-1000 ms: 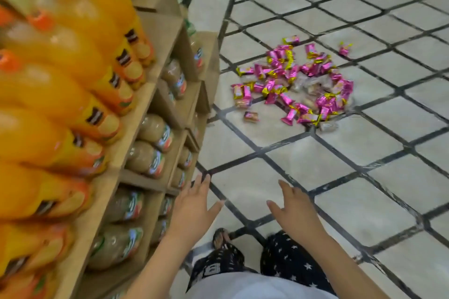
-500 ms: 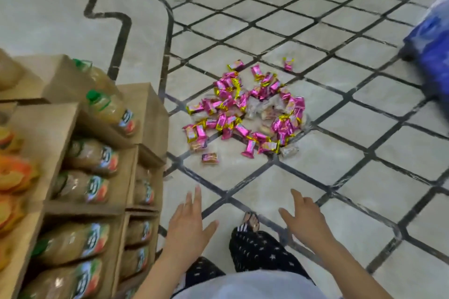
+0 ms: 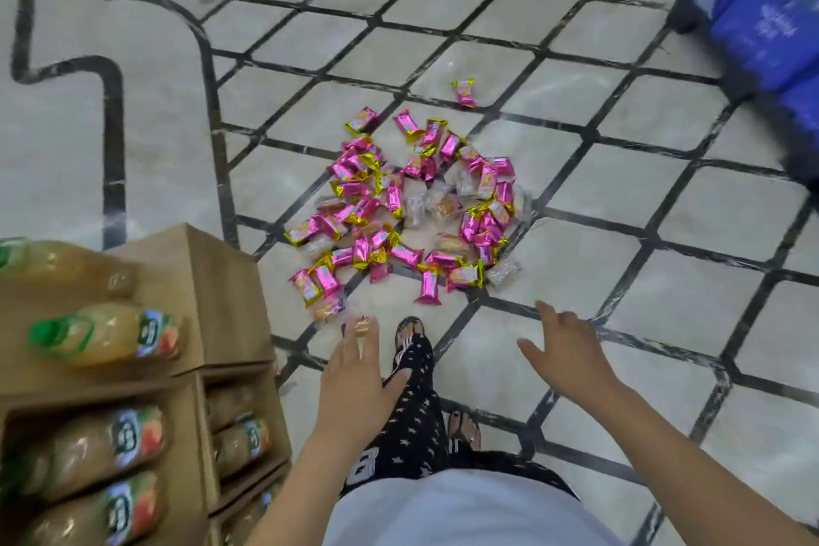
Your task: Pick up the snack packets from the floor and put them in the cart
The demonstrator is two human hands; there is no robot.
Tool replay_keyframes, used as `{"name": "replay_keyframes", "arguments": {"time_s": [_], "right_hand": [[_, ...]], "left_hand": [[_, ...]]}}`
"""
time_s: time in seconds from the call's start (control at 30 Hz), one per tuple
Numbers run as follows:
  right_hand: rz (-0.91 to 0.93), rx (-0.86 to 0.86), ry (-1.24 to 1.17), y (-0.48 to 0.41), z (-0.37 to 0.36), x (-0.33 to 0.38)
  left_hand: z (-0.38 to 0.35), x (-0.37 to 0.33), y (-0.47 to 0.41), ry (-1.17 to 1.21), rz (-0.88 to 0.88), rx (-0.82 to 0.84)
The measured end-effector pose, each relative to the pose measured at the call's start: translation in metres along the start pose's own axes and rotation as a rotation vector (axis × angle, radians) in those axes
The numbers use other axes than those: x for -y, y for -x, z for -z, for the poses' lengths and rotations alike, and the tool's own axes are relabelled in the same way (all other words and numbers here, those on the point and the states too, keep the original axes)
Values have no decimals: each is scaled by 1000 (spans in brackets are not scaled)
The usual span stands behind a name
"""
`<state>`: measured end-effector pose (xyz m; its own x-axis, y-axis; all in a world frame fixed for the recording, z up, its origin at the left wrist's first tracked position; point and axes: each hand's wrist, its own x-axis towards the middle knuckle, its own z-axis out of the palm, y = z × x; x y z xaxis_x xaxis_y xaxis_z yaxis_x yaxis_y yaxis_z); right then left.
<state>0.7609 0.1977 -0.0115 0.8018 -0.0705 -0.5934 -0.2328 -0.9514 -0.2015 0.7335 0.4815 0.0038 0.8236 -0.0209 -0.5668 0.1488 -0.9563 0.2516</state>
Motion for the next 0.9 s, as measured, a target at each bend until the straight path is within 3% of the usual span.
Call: {"name": "replay_keyframes", "arguments": {"time_s": [0.27, 0.47, 0.73, 0.9], "right_hand": [[-68, 122, 199, -82, 27, -2], [-98, 213, 84, -180, 5, 5], [208, 298, 297, -367, -131, -41], [351, 234, 359, -498, -214, -75]], "left_hand": [[31, -7, -131, -58, -13, 126], [-6, -17, -233, -129, 37, 220], [-173, -16, -404, -163, 152, 274], [-303, -11, -500, -102, 196, 246]]}}
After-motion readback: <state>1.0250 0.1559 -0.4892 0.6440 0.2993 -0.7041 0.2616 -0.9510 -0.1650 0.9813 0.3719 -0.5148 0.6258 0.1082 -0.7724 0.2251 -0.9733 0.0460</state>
